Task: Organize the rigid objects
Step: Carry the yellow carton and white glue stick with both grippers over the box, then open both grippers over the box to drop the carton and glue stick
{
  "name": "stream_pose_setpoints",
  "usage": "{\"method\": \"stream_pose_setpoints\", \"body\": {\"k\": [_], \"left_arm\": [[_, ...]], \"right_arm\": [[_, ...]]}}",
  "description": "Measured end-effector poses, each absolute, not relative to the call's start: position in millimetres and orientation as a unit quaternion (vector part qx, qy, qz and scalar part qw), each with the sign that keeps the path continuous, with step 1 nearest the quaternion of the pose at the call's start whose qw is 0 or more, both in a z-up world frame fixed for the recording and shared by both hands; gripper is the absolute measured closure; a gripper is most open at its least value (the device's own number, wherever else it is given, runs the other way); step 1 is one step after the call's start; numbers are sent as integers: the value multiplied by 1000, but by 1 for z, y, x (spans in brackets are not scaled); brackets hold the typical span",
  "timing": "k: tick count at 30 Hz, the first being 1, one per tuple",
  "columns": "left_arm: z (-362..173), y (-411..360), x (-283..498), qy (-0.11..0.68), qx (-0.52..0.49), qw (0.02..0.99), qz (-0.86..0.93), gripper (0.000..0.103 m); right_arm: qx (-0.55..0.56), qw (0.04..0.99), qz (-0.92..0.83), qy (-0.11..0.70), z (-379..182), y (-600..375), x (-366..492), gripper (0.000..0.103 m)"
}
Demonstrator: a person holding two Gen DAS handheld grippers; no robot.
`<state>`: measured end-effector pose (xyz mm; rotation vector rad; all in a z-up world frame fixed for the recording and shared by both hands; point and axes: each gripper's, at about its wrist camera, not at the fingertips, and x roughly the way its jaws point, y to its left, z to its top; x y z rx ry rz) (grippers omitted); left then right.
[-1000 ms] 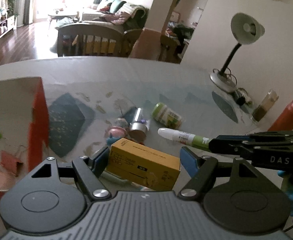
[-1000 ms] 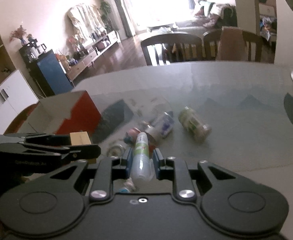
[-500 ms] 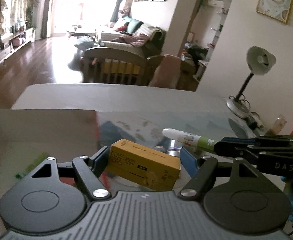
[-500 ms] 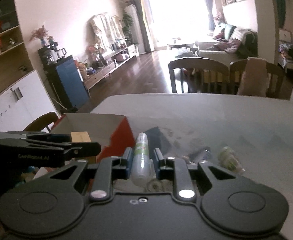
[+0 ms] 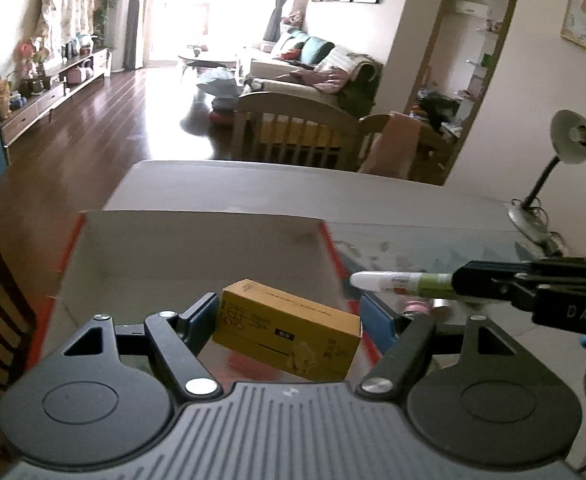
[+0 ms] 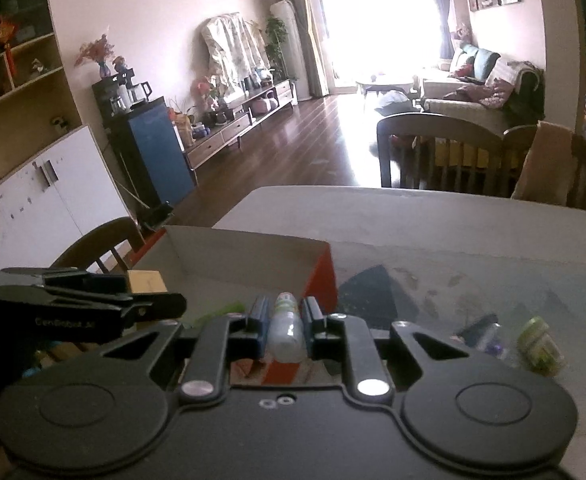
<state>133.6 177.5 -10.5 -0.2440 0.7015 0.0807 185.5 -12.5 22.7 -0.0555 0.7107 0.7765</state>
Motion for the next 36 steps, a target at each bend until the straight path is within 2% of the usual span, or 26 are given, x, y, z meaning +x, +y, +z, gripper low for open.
{"method": "stream_pose_setpoints", "body": {"k": [14,26,34,36], "left_arm": [[-61,252,166,405,-90,907,76,26],[-98,243,189,455,-42,888,39,26],[-114,247,196,516,-52,854,34,26],[-117,245,196,528,-53,847,34,26]], "right_arm": [[-113,856,356,357,-29,77,180,86],[-175,839,343,385,-61,114,172,86],[-165,829,355,399,-58,113,168,77],[-157,828,359,400,-54,113,166,69]]}}
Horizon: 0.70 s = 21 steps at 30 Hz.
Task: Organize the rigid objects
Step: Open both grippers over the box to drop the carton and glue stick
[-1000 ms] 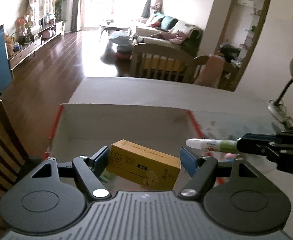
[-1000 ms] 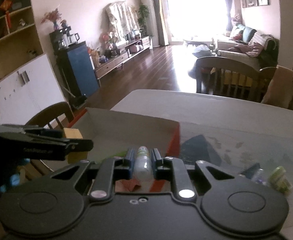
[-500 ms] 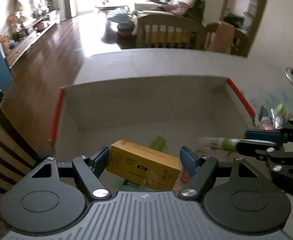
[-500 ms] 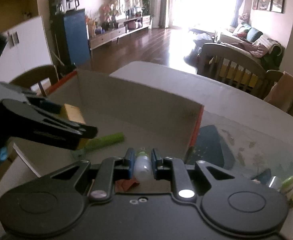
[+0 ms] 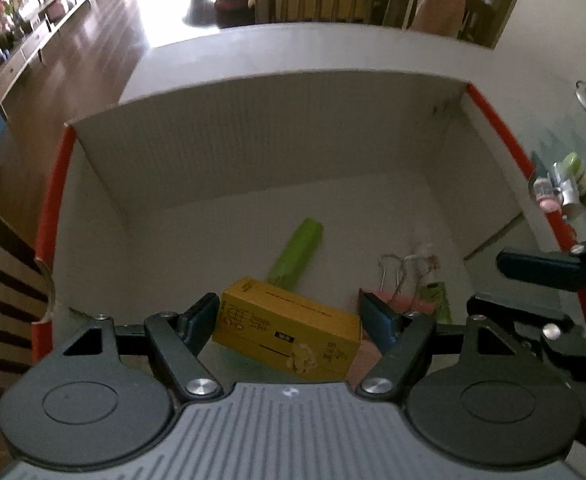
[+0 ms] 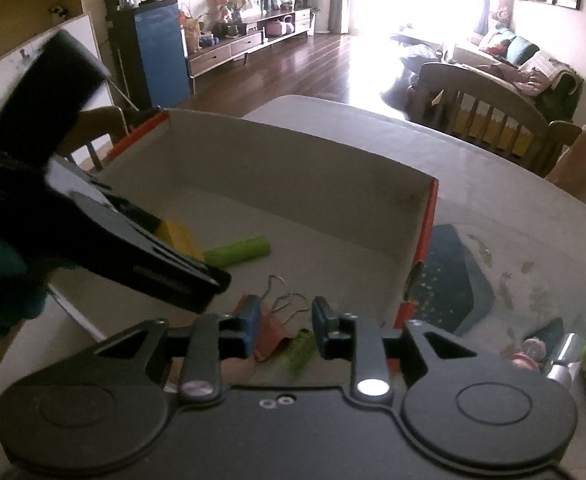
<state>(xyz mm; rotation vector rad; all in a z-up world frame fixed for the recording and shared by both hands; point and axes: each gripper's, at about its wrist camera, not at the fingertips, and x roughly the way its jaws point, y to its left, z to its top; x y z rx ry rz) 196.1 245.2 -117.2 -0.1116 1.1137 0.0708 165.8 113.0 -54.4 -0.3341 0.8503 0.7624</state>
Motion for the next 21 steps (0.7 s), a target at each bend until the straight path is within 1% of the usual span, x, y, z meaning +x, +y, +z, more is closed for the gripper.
{"method": "stream_pose_setpoints", "body": {"k": [3,4,8,13,21], "left_arm": [[-118,242,194,535,-48,843,31,26],[-117,243,192,534,-47,844,32,26],[-111,241,188,519,-48,853,34,26],[-100,242,186,501,-63,862,39,26],[-69,235,152,462,-73,883,39,26]], "right_arm": [[-145,828,364,401,-49,109,163,60],[-140,828,366,401,-46,107,162,59],[-122,831,365,400,-38,97,161,49],[-110,838,361,394,-27,90,158,46],[-88,847,363,379,-11,77,152,39]]}}
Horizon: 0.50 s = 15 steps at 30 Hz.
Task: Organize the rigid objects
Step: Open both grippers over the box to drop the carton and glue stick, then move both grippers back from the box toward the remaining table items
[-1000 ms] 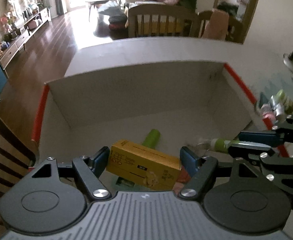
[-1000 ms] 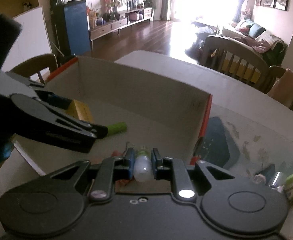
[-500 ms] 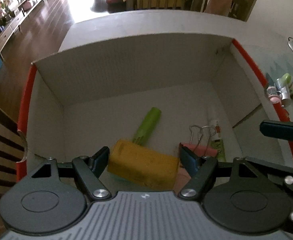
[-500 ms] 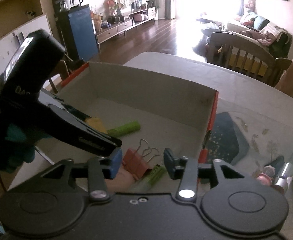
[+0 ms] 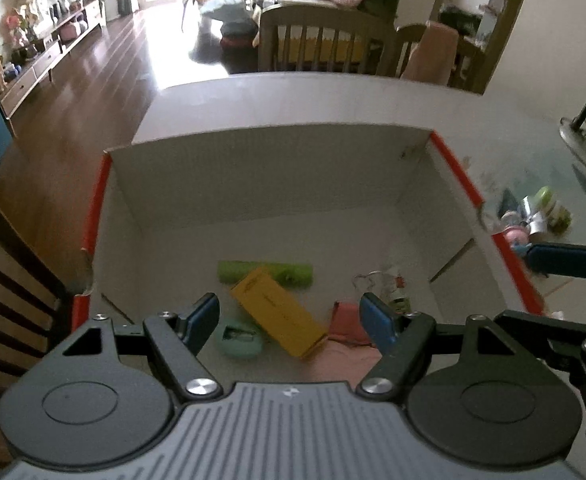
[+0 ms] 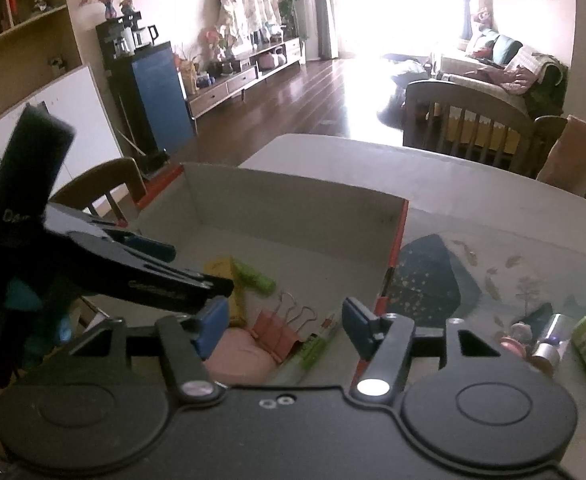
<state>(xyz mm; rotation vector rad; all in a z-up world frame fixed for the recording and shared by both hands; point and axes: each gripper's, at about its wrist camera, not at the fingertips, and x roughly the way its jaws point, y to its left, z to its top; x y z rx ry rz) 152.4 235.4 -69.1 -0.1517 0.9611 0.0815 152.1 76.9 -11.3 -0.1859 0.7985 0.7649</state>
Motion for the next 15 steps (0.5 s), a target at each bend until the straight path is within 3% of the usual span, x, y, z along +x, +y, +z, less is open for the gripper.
{"method": "stream_pose_setpoints", "body": {"k": [15], "left_arm": [[2,217,112,379,-82,922,22,26]], "right_arm": [[-46,861,369,348,18,42,135,26]]}}
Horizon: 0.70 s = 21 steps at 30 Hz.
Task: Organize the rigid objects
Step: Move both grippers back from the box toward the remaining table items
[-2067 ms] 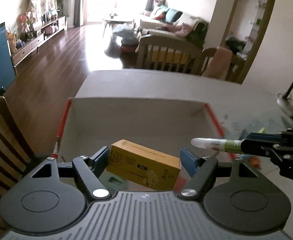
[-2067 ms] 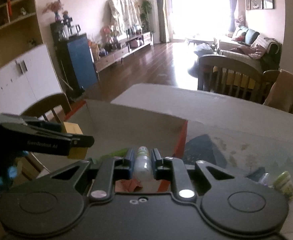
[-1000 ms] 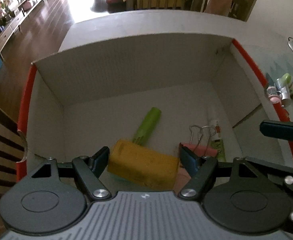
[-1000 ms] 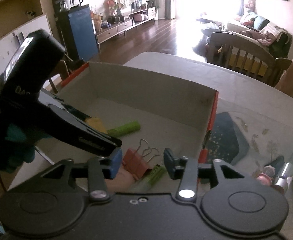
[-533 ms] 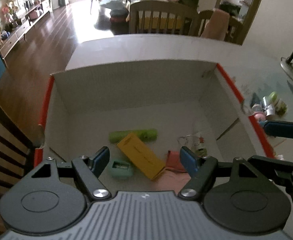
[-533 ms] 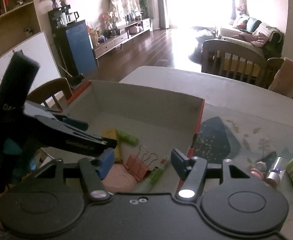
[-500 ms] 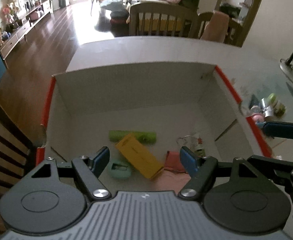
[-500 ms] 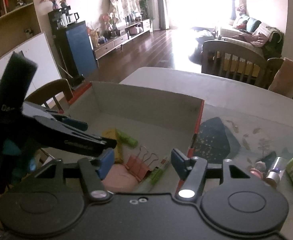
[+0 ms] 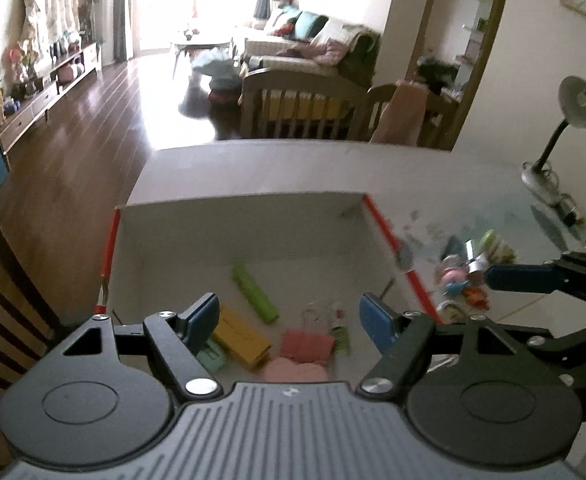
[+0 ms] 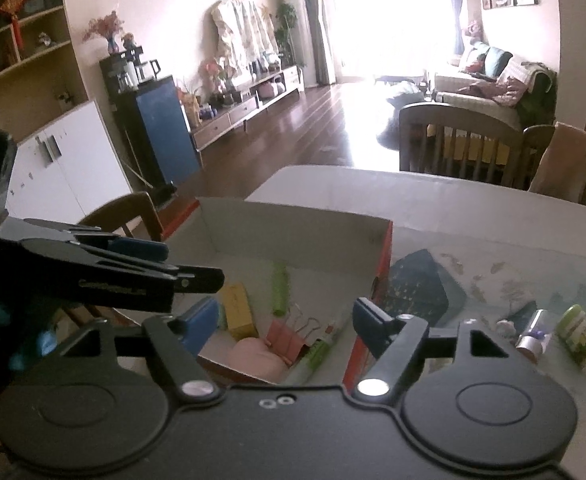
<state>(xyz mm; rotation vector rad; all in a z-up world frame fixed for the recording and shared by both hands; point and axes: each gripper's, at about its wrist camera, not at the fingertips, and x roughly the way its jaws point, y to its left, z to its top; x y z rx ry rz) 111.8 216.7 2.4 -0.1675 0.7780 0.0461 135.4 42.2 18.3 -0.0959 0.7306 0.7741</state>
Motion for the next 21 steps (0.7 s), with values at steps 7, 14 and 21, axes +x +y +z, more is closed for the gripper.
{"method": "stream_pose_setpoints", "body": {"k": [7,14,21], "left_arm": [[23,199,97,350,-84,933,12,26],[35,179,91,328,-85,941,4,26],[41,154,88,314,-88,945,-6,20]], "right_arm": [[-24,870,370,326,33,20,126,19],[-6,875,375,305,42,-5,116,9],[4,887,362,287,46,-36,115,2]]}}
